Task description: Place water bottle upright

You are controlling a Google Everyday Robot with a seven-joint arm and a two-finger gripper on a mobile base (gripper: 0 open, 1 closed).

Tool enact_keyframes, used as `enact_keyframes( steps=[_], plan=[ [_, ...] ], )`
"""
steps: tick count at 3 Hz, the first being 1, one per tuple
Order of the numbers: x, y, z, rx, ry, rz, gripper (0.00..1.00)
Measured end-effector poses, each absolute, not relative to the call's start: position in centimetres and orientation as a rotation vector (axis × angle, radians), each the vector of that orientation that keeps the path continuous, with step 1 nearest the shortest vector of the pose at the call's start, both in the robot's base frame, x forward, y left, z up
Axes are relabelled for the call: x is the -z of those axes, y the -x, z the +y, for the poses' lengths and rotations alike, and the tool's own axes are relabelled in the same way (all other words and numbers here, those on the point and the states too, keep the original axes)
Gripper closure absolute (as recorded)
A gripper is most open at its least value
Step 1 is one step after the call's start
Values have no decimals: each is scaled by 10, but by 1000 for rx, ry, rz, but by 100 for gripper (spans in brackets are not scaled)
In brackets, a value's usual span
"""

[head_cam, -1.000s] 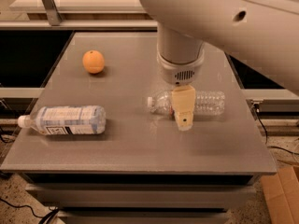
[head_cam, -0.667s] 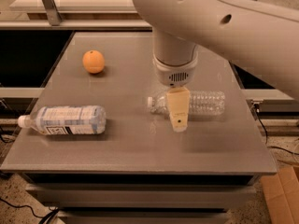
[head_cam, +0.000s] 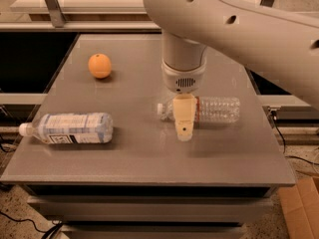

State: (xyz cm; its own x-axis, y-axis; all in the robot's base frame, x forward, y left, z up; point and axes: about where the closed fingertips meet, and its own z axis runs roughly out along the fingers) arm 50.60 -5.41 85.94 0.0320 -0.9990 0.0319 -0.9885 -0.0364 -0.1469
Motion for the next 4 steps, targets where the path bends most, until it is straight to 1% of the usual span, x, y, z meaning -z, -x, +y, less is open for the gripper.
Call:
enact_keyframes(
  steps=[3,4],
  plan=[
    [-846,-521,-59,68,2164,2135,0],
    [-845,-523,-62,55,2159,2133,18]
  ],
)
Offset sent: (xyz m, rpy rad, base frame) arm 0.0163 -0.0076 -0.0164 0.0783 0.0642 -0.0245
